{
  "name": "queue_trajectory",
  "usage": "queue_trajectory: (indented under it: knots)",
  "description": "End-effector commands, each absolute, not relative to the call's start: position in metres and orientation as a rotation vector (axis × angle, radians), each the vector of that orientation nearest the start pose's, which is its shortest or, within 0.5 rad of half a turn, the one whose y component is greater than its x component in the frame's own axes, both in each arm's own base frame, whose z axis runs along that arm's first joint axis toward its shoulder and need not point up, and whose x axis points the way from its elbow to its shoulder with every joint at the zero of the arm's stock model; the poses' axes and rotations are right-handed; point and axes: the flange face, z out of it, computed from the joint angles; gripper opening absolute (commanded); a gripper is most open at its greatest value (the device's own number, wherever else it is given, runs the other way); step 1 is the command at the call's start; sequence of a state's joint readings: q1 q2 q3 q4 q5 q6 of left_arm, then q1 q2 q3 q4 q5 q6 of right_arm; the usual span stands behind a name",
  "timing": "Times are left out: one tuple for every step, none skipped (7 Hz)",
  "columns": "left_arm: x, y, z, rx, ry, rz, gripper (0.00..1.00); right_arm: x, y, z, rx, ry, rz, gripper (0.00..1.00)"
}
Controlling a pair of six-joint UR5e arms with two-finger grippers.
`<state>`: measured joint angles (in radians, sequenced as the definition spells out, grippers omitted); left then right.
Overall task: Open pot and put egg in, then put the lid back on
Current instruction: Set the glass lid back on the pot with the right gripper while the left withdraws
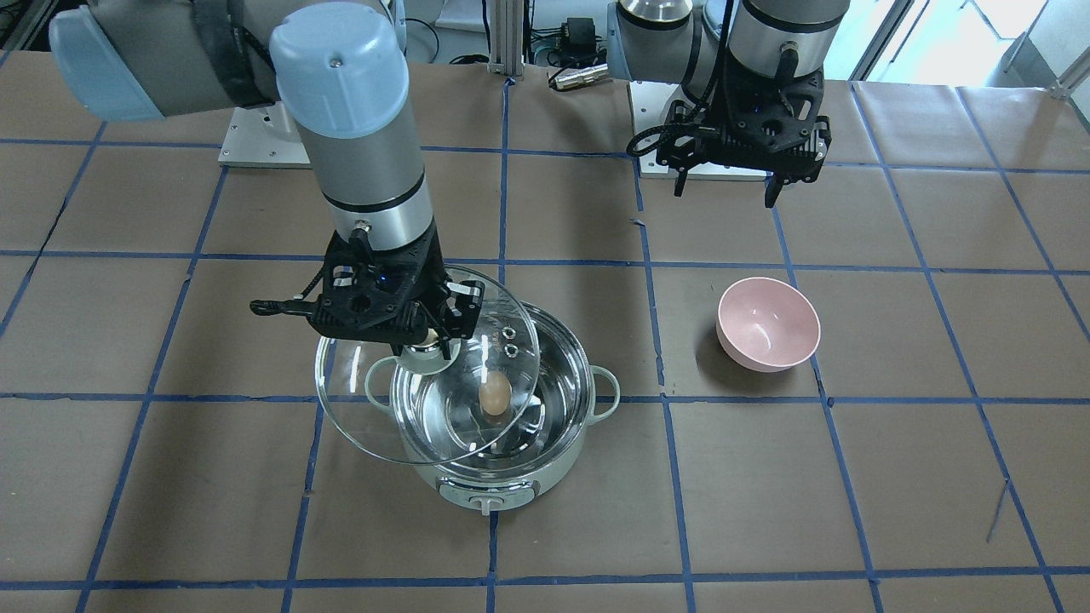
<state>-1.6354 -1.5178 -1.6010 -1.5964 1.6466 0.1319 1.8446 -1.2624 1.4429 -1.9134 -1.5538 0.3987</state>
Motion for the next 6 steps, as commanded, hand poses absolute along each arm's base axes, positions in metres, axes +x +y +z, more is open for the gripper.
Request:
queue_trajectory:
  knots:
    - [-0.157,-0.451,0.502,0.289,3.062,0.061,1.00,0.343,-0.569,0.392,0.196,3.044,-0.226,0.23]
    - [-0.154,-0.448,0.504,0.282,3.060,0.064,1.00,0.354,-0.570,0.380,0.196,3.045,-0.216,0.25]
    - [-0.154,-0.448,0.505,0.278,3.065,0.064,1.00,0.356,-0.568,0.374,0.187,3.049,-0.202,0.28]
    - [-0.154,-0.447,0.507,0.275,3.064,0.062,1.00,0.356,-0.568,0.371,0.187,3.050,-0.193,0.30]
    - [-0.153,-0.445,0.509,0.273,3.059,0.064,1.00,0.355,-0.564,0.362,0.183,3.059,-0.170,0.31]
    - [-0.153,-0.445,0.511,0.264,3.065,0.059,1.00,0.357,-0.561,0.360,0.174,3.061,-0.165,0.32]
